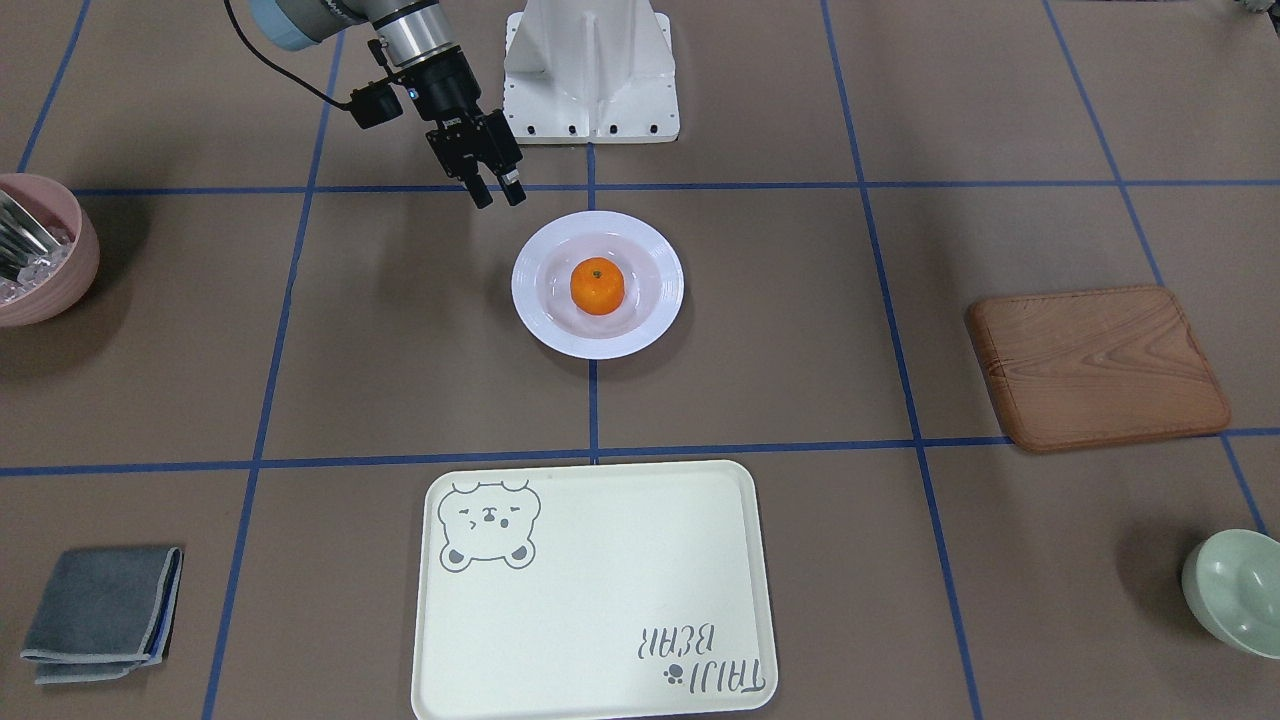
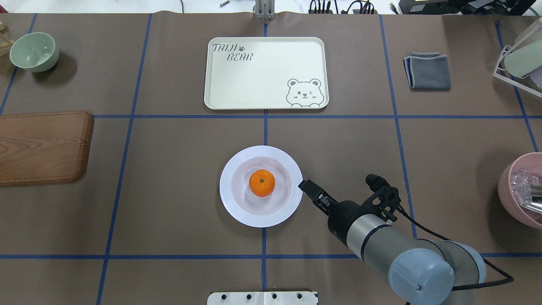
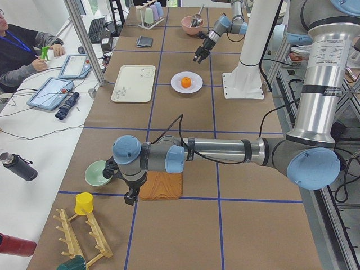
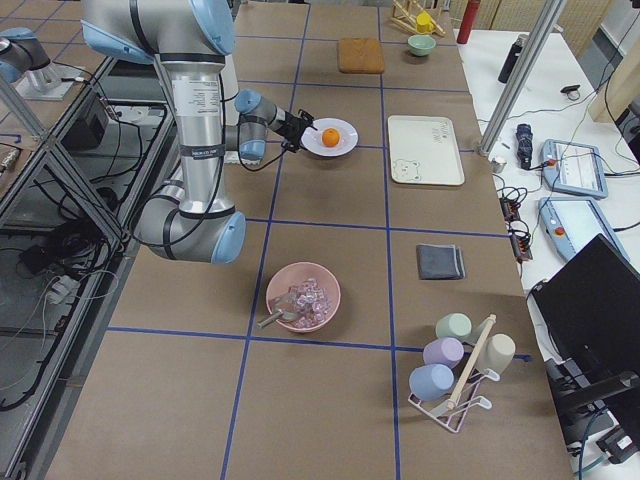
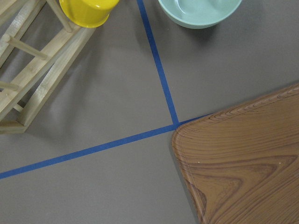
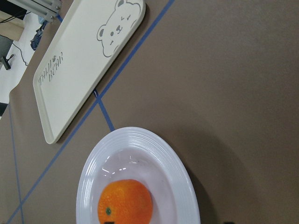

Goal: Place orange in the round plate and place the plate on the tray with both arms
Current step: 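Grip the rim of the white plate nearest the robot with the right gripper, then slide the plate with the orange away from the robot onto the bear tray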

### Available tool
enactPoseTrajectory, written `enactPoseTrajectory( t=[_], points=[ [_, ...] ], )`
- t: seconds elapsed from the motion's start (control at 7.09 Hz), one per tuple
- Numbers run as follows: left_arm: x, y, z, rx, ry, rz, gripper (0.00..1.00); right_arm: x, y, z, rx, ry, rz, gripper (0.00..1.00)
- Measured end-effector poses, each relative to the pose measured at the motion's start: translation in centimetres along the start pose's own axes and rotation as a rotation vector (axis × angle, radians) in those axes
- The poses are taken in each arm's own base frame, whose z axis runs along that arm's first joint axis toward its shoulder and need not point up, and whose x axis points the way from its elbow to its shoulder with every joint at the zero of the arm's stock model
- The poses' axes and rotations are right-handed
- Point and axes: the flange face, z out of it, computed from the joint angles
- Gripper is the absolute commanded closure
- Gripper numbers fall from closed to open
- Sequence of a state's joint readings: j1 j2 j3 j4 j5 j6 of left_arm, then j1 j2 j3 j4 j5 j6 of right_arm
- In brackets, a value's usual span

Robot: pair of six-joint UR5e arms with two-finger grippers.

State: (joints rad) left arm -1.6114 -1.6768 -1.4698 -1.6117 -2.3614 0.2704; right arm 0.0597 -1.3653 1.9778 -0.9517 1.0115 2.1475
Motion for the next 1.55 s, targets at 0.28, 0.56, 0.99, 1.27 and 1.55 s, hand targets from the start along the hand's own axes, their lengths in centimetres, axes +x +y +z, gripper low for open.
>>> enactPoseTrajectory(
  t=[0.28, 0.56, 0.99, 1.27, 1.55],
  points=[
    [-0.3, 0.5, 0.1, 0.000, 0.002, -0.006, 0.01, 0.8, 2.7, 2.2, 0.017, 0.007, 0.012, 0.30],
    [-0.4, 0.6, 0.1, 0.000, 0.002, -0.007, 0.01, 1.3, 3.4, 4.1, 0.039, 0.021, 0.003, 0.32],
    [-0.5, 1.2, 0.3, 0.008, -0.001, 0.000, 0.01, 0.8, 4.0, 7.0, 0.070, 0.028, 0.002, 1.00],
    [-0.6, 1.4, 0.5, 0.007, -0.001, -0.001, 0.01, -0.2, 4.4, 7.7, 0.075, 0.018, 0.032, 1.00],
    [-0.7, 1.5, 0.5, 0.008, -0.002, -0.003, 0.01, 0.1, 4.4, 8.2, 0.082, 0.009, 0.075, 1.00]
  ],
)
